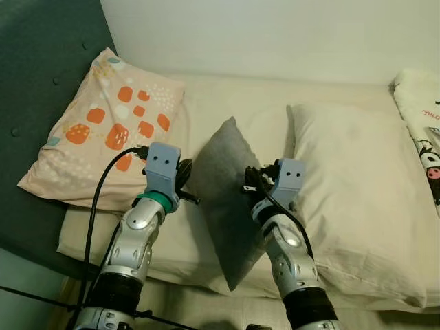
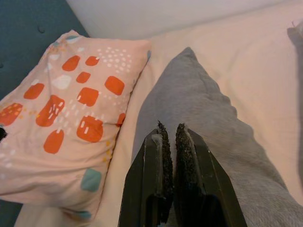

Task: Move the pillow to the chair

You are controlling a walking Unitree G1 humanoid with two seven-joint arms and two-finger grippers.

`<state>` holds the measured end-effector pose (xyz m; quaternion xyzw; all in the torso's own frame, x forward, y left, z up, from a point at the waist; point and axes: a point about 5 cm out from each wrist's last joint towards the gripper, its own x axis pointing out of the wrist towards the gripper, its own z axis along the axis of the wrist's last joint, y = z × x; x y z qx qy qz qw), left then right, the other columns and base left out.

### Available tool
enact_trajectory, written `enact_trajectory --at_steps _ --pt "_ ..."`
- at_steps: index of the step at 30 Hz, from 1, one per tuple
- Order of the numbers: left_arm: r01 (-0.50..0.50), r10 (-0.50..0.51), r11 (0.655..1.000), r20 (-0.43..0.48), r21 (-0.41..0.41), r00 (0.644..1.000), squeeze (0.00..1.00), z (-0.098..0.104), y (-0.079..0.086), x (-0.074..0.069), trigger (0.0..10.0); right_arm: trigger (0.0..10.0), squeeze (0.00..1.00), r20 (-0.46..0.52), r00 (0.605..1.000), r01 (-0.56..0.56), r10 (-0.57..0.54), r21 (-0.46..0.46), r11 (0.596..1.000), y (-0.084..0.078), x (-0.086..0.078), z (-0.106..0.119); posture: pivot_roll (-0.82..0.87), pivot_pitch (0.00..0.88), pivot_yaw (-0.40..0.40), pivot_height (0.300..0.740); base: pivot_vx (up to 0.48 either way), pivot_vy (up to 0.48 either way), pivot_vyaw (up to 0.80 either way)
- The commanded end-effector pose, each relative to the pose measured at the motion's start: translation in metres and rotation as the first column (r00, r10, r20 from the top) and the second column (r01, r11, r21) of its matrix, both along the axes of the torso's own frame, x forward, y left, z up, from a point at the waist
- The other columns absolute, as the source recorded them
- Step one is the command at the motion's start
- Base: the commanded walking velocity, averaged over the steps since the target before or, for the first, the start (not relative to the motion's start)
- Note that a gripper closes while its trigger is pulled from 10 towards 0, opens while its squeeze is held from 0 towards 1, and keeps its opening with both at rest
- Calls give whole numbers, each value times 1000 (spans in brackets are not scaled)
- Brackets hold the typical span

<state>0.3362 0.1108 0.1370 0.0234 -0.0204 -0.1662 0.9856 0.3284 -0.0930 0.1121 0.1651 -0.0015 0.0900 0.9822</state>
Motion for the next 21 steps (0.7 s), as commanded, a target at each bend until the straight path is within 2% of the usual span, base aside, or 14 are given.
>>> enact_trajectory --at_steps 1,7,14,21 --pt "-4 4 1000 -25 12 1000 0 -9 1 -4 10000 10000 0 17 1000 -10 10 26 1000 4 -2 4 -30 12 62 740 0 0 0" --pt "-8 8 1000 -21 16 1000 0 -11 -3 -6 10000 10000 0 -44 998 -51 53 45 998 8 -3 -2 -26 8 35 740 0 0 0" --pt "-11 11 1000 -23 23 1000 0 -15 -5 -9 10000 10000 0 -25 994 -103 103 4 995 9 -11 -5 -33 5 22 740 0 0 0" --pt "-26 26 999 -15 23 1000 0 -12 -5 -7 10000 10000 0 -24 997 -82 79 -176 981 7 -4 -3 -35 16 13 740 0 0 0"
